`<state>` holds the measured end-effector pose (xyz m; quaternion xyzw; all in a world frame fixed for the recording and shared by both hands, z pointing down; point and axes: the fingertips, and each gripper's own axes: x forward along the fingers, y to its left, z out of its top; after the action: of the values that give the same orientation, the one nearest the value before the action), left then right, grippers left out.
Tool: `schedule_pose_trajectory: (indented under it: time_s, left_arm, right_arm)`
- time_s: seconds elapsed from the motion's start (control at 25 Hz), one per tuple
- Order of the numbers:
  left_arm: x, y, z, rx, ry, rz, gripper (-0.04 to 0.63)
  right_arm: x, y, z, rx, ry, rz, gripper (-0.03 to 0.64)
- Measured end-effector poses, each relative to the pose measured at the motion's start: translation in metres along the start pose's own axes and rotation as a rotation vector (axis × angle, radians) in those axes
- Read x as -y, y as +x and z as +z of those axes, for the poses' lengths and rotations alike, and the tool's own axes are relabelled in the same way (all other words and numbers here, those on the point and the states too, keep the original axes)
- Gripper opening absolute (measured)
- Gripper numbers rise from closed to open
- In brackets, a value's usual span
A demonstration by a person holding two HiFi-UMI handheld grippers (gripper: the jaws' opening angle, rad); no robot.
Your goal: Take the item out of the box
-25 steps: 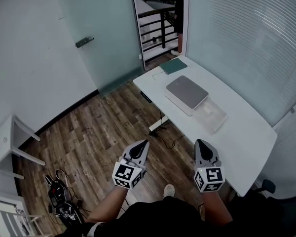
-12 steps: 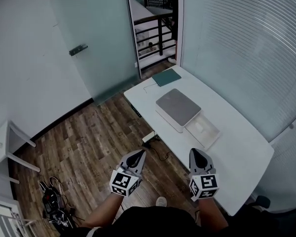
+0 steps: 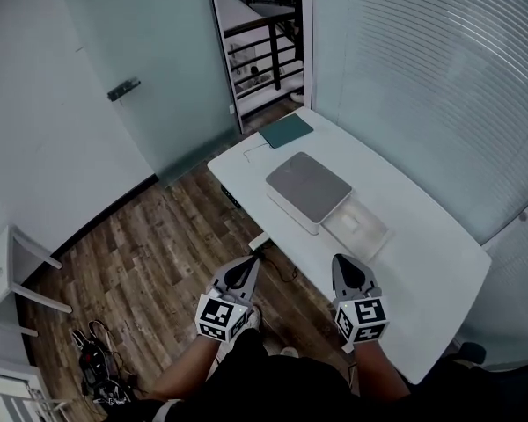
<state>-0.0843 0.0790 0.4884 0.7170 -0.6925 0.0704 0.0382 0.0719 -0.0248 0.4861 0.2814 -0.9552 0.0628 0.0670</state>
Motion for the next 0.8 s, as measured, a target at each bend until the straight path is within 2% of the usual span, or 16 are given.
schedule_pose_trajectory:
  time_s: [0.32, 0.52, 0.8]
  left_arm:
    - [-0.019, 0.055, 0.005, 0.023, -0.015, -0.075, 0.011]
    - [-0.035, 0.099, 0.009, 0.023, -0.045, -0.169, 0.011]
    - [-0.049, 0.154, 0.008, 0.009, -0.047, -0.299, 0.011]
  right_arm:
    - [0.018, 0.027, -0.003, -0.001, 0.011, -0.066, 0.006]
    - [0.037, 0.050, 0.001, 0.004, 0.019, -0.146, 0.006]
    - [0.064, 0.079, 0.013, 0.020, 0.012, -0.273, 0.006]
